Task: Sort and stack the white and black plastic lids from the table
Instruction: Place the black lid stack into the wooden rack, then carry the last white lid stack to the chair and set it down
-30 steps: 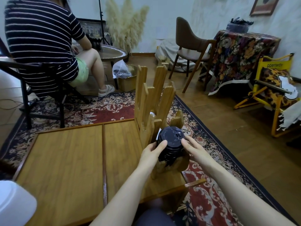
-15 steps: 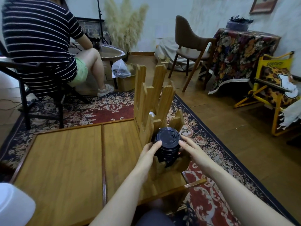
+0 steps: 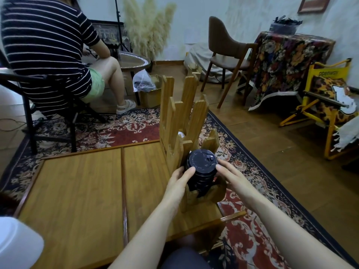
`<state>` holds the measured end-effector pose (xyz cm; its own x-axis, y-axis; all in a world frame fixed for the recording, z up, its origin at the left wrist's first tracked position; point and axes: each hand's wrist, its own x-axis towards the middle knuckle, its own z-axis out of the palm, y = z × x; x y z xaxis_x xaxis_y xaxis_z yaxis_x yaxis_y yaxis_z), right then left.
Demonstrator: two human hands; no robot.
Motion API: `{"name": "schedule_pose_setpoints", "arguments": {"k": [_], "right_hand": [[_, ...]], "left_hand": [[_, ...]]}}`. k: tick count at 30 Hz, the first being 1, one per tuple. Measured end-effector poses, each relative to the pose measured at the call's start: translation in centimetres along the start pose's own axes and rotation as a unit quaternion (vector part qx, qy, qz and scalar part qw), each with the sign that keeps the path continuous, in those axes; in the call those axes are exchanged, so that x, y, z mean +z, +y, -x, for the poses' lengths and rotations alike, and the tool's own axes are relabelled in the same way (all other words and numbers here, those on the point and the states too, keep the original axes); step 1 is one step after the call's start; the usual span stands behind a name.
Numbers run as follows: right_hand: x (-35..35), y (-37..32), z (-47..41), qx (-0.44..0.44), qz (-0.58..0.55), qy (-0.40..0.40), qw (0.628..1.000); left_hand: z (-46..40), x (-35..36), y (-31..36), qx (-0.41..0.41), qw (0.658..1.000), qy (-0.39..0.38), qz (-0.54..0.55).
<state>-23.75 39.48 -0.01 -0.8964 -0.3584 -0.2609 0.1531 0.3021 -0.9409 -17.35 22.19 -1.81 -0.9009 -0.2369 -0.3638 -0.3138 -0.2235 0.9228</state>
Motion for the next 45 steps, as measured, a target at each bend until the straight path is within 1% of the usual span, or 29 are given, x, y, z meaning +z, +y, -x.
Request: {"name": "schedule_pose_setpoints", "arguments": {"k": [7, 12, 14, 18, 23, 26, 29, 34, 42, 45], "right_hand": [[0.3, 0.0, 0.1, -0.011, 0.013, 0.023, 1.000], [0.3, -0.5, 0.5, -0.045, 0.033, 0.028, 0.998], [0.4, -0.8, 0.7, -0.077, 0.054, 0.045, 0.995], [0.9, -1.6, 1.6, -0.122, 0.154, 0.117, 0.973], [3.0, -3.1, 4.1, -0.168, 0.164, 0.122, 0.964], [5.1, -4.0, 5.5, -0.204, 0.180, 0.103, 0.957], [7.5, -5.1, 6.1, -0.229, 0.203, 0.070, 0.949], [12.6, -6.6, 6.2, -0.239, 0.236, -0.013, 0.942], [22.0, -7.9, 5.5, -0.247, 0.274, -0.138, 0.919], [25.2, -8.1, 5.4, -0.236, 0.285, -0.182, 0.911]], "left_hand": [[0.3, -0.2, 0.4, 0.011, 1.000, 0.002, -0.018], [1.1, -0.6, 1.1, 0.043, 0.998, 0.001, -0.041], [1.5, -1.0, 1.2, 0.066, 0.996, 0.008, -0.062], [2.7, -2.5, 1.3, 0.106, 0.987, 0.024, -0.118], [4.7, -5.7, 1.7, 0.143, 0.966, 0.042, -0.211], [6.0, -8.2, 1.7, 0.146, 0.949, 0.063, -0.274], [7.7, -10.8, 1.5, 0.127, 0.937, 0.089, -0.313], [11.4, -15.6, 1.4, 0.103, 0.903, 0.132, -0.396], [16.9, -25.0, 1.5, 0.097, 0.862, 0.236, -0.438], [18.4, -28.3, 1.5, 0.091, 0.844, 0.281, -0.448]]}}
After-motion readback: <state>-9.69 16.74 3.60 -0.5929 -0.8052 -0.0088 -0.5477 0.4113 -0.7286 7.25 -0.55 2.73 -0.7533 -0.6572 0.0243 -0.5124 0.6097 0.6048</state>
